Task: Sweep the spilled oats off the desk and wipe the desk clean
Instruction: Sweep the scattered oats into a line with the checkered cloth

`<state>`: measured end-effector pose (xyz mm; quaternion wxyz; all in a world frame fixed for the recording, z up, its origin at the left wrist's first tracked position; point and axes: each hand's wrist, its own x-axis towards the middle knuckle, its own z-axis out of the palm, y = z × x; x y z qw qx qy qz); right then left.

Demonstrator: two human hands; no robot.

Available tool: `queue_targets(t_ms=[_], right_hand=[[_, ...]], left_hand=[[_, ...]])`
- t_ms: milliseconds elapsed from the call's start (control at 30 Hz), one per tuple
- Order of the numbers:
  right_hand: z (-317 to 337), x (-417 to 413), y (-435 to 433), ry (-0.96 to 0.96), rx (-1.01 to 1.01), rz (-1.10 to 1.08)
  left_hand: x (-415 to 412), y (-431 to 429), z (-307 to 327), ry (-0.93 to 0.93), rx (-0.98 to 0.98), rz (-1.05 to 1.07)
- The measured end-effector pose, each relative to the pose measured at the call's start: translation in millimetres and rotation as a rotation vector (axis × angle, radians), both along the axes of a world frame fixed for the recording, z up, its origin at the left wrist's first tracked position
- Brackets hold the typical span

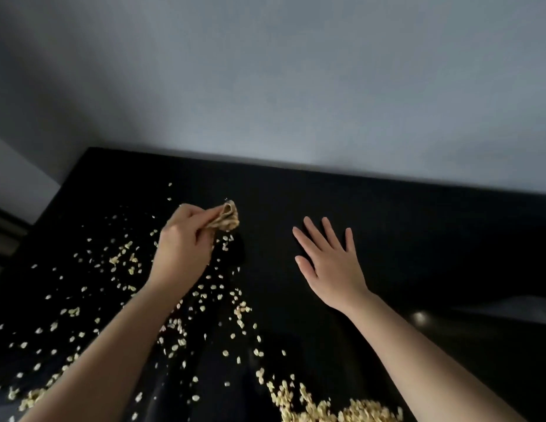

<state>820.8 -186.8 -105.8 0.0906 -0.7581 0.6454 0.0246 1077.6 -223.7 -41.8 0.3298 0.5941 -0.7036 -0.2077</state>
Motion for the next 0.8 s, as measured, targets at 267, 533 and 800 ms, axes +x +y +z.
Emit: queue_targets(t_ms=[267, 533, 800], right_hand=[[-11, 49, -99, -0.027, -0.067, -0.040], [-11, 51, -109, -0.055, -0.103, -0.069], [-7, 50, -108, -0.096, -0.100, -0.079]], left_hand=[[86, -126, -24, -0.206, -0.039, 0.355], [64, -145, -55, -0.339, 0.029, 0.122], [32, -49, -48, -0.233, 0.034, -0.607]])
